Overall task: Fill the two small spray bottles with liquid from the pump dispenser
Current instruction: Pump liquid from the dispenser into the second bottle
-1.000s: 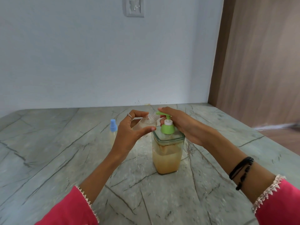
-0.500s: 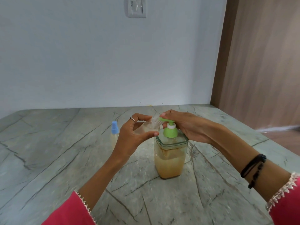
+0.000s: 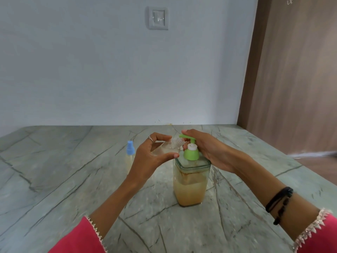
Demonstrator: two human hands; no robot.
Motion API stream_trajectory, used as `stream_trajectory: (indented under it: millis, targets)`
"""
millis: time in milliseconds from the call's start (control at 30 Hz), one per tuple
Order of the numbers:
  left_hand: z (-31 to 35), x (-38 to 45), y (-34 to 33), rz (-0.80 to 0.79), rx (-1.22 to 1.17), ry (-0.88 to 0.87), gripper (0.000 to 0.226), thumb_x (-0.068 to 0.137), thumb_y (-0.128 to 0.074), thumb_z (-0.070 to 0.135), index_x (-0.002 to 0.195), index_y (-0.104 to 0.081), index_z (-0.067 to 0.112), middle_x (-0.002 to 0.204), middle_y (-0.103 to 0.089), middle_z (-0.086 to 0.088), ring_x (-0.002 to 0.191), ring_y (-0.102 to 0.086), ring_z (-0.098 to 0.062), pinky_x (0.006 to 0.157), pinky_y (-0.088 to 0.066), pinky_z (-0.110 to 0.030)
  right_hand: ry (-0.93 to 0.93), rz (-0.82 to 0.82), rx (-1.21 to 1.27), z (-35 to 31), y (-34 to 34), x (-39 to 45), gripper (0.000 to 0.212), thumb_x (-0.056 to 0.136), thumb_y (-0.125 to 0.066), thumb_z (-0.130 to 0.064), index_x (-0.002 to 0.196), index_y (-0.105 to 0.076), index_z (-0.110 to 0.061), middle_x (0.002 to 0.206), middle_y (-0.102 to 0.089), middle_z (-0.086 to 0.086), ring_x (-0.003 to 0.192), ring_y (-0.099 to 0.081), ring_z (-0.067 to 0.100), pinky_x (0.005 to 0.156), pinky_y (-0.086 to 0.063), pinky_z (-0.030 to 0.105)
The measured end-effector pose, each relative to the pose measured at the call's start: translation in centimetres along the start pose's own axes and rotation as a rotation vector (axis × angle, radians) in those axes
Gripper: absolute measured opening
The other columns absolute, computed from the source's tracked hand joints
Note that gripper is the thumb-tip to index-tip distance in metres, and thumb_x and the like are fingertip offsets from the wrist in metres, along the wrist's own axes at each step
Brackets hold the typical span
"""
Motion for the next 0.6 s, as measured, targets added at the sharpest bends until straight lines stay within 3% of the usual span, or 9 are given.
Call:
stream_trajectory:
  millis: [367,600]
  targets:
    - [-0.02,-0.13,-0.09,0.009,-0.031,0.026,0.041,0.055,-0.077,0.037,0.091,-0.059,0.035,0.101,-0.065,0.016,0.098,-0.062,0.0,0.082,-0.053,-0.022,0.008,-0.008,0.008,0.08,0.16,0.04,0.021,0.092,-0.05,-0.045,0.098,-0.059,-0.026,0.085,-0.061,-0.005,0.077,-0.058,0.005,0.083,-0.044,0.027]
    - [0.35,-0.04,0.15,0.039,-0.022,0.007,0.041,0.056,-0.077,0.037,0.093,-0.06,0.034,0.102,-0.066,0.014,0.099,-0.062,-0.002,0.089,-0.052,-0.028,0.001,-0.002,-0.026,0.19,0.2,0.17,0.029,0.088,-0.054,-0.047,0.101,-0.06,-0.022,0.087,-0.061,-0.004,0.082,-0.057,0.008,0.093,-0.043,0.034]
Point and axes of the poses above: each hand's wrist, its own x-axis towards the middle knuckle, its own y-axis out of the back of the hand, z = x × y, the point moved 4 cm from there along x, towards the middle knuckle
